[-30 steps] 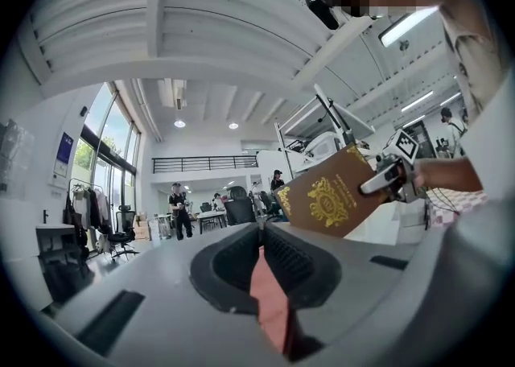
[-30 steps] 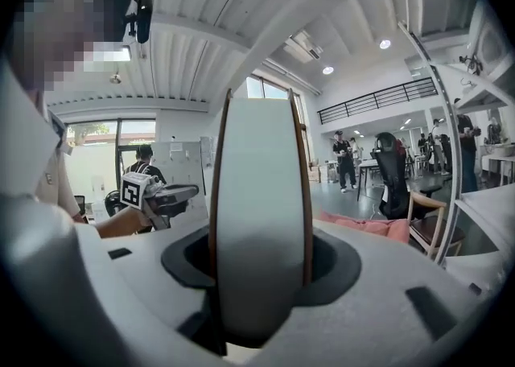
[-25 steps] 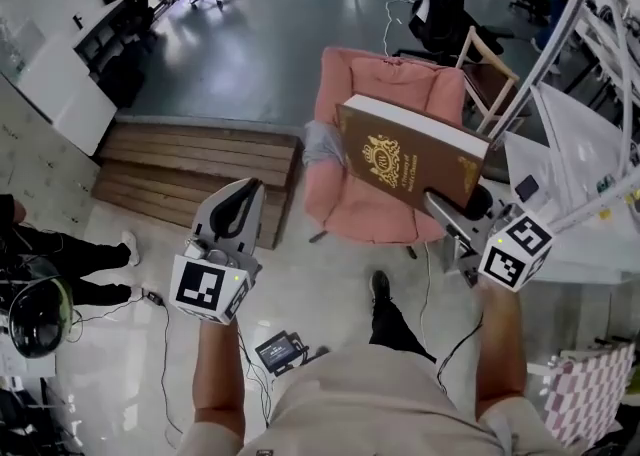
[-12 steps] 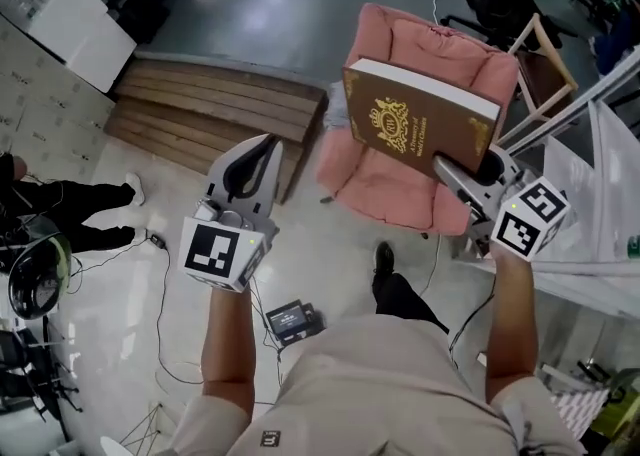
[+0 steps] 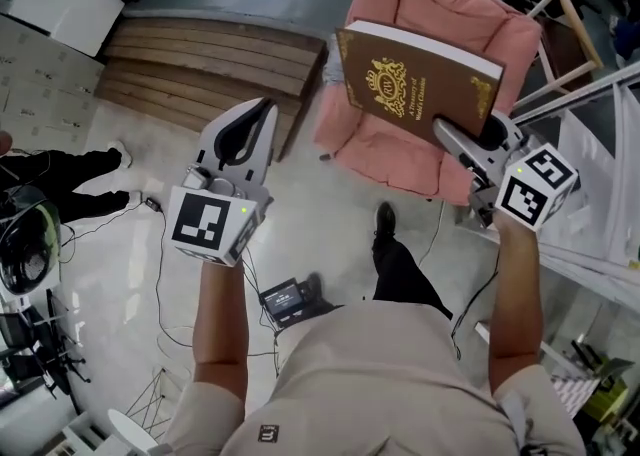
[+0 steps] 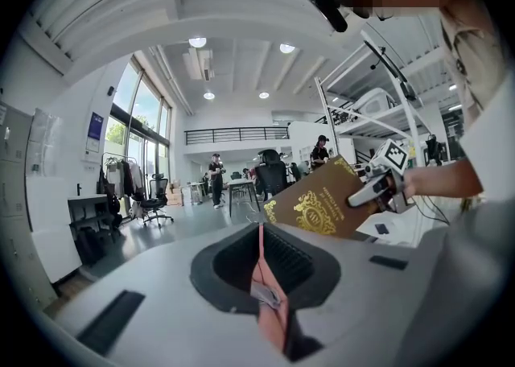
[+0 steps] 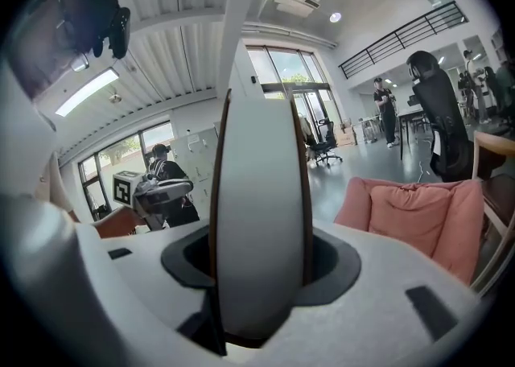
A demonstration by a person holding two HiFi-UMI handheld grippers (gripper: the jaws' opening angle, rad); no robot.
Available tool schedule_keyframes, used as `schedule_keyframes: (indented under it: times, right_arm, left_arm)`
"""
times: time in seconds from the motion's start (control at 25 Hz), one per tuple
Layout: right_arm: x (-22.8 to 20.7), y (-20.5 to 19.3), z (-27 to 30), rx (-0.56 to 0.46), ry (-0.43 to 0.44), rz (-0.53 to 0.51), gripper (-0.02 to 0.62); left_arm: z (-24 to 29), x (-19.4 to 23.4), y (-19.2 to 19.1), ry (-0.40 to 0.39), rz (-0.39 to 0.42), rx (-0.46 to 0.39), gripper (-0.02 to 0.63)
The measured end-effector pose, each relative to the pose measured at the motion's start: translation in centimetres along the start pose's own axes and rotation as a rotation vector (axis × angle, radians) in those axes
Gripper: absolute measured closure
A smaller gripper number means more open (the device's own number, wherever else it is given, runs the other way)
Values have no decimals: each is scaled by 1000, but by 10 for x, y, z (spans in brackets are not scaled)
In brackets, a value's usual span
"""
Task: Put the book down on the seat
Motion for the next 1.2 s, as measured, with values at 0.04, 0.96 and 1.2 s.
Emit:
schedule_keyframes:
  times: [0.04, 0.96, 1.2]
  right_arm:
    - [-5, -3, 5, 7, 1, 8, 382]
    - [-133, -132, 135, 183, 70, 225, 382]
    - [-189, -204, 193, 249, 99, 294, 382]
  left_arm:
    - [5, 1, -4, 0, -5, 9, 586]
    - [130, 1, -127, -50, -124, 207, 586]
    - [185, -8, -183, -53, -151, 264, 586]
Point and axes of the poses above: the fingertips, and each gripper's own axes: z forward along the fingers, x to its left, y out of its top, the point moved 1 cm from there along -z, backward along the fingers, and after that the axes turned 14 degrees about x, right-handed, at the moved point
